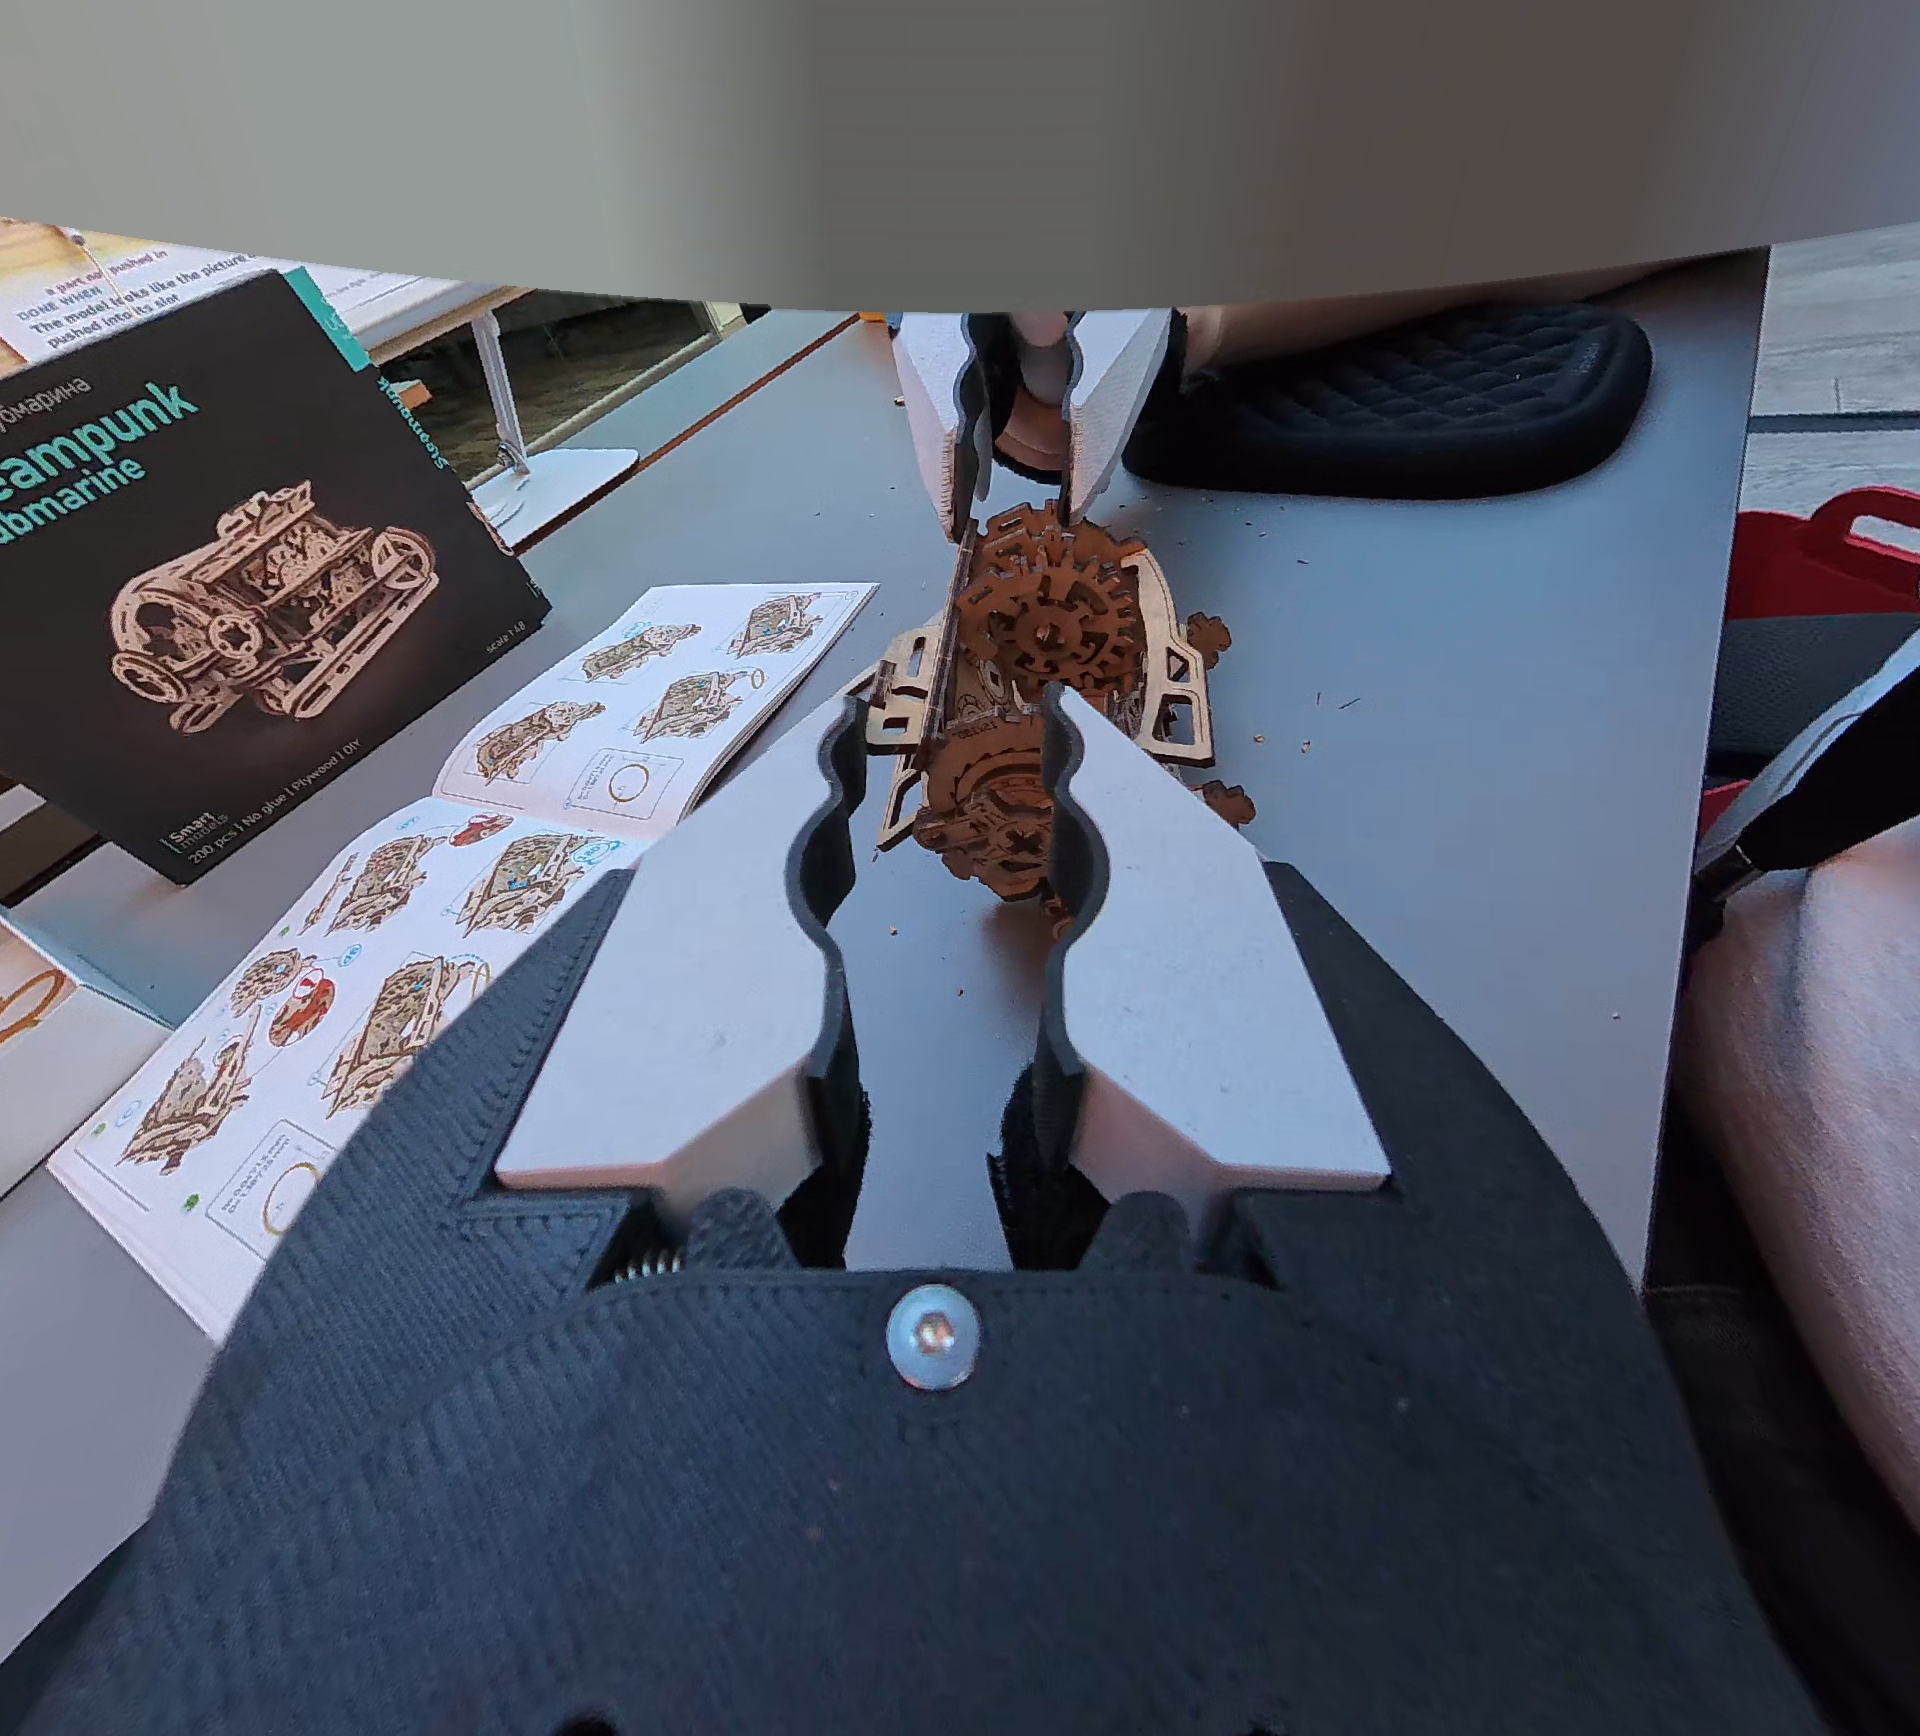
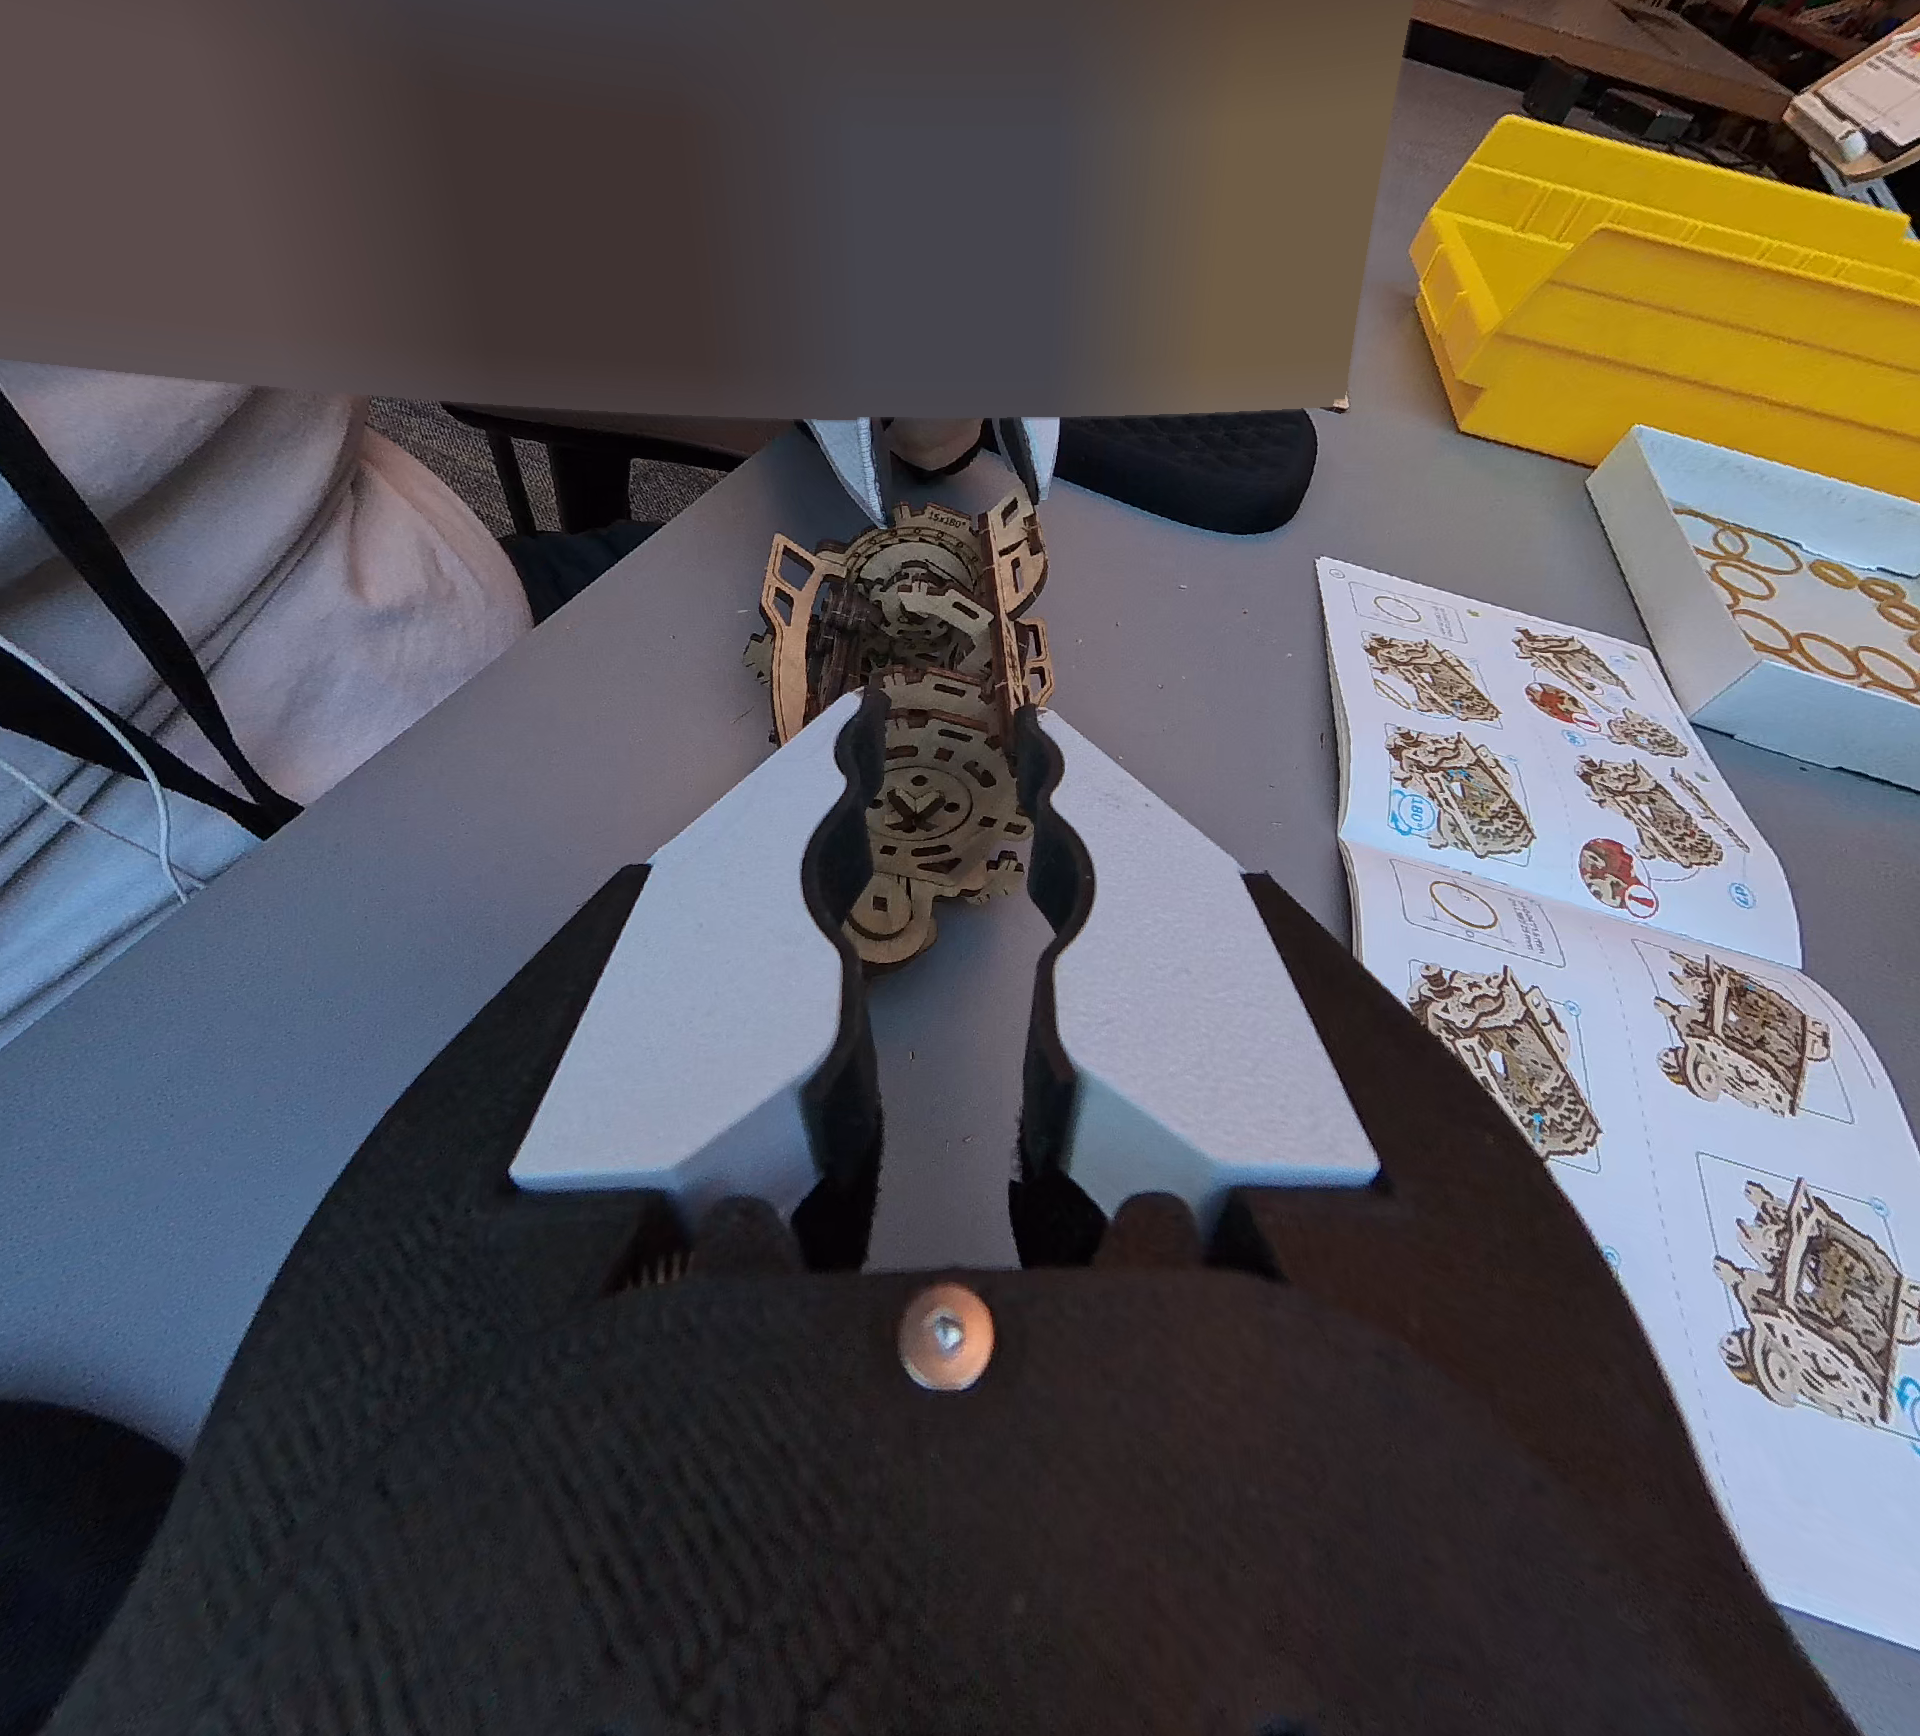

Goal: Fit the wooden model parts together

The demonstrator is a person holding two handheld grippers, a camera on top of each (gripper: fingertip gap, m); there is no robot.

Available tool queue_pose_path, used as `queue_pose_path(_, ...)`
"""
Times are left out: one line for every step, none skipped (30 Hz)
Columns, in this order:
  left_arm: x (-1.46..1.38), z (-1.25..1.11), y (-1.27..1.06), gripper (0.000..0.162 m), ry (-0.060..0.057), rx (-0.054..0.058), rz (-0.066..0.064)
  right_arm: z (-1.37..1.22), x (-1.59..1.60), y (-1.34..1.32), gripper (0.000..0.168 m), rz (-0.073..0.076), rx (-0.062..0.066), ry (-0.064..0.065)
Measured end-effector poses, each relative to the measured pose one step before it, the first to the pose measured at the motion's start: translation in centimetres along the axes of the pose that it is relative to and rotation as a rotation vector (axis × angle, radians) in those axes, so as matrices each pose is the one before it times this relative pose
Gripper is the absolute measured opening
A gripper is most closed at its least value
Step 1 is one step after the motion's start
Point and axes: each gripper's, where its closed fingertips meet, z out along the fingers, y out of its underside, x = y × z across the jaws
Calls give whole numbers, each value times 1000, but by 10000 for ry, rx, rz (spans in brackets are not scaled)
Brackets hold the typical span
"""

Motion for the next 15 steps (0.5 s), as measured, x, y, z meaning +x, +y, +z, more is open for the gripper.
queue_pose_path(-21, 4, 13, 32, 52, -6, -45, 4, 5, -11, 24, 11, 2, -5)
queue_pose_path(-33, 2, 10, 33, 32, -11, -27, -4, 22, -1, 24, 2, -6, 9)
queue_pose_path(-42, 27, 8, 33, 20, -5, -36, -6, 31, -29, 24, -16, -3, 19)
queue_pose_path(-43, 23, 3, 33, 11, -8, -57, -14, 43, -19, 24, -17, -10, 34)
queue_pose_path(-28, 15, 10, 33, 10, -10, -48, -12, 31, -31, 24, -26, -11, 29)
queue_pose_path(-19, 1, 13, 33, 19, -5, -22, 4, -14, -11, 24, -53, -21, 12)
queue_pose_path(-13, -3, -1, 33, 19, 2, -2, 1, -27, -26, 24, -55, -8, 5)
queue_pose_path(-17, -7, 19, 33, 11, -6, -8, 15, 10, -18, 24, -20, -12, 16)
queue_pose_path(-18, 6, 5, 33, 19, -8, -30, 2, -4, -15, 24, 14, -10, -18)
queue_pose_path(-25, -5, 11, 33, 23, -9, -23, -4, 0, -35, 25, 46, -2, -33)
queue_pose_path(-30, 4, 18, 33, 22, -1, -12, 0, 17, -23, 25, 57, -1, -36)
queue_pose_path(-42, -4, 19, 33, 15, 2, -20, -10, -28, -70, 26, 65, 33, -64)
queue_pose_path(-45, -3, 20, 33, 15, -7, -22, -36, -172, -269, 26, 123, 149, -164)
queue_pose_path(-18, -9, 11, 33, 25, -3, -11, -26, -13, -314, 28, 222, 153, -103)
queue_pose_path(-3, -9, 1, 33, 9, 2, 11, -11, 125, -267, 31, 287, 95, -48)
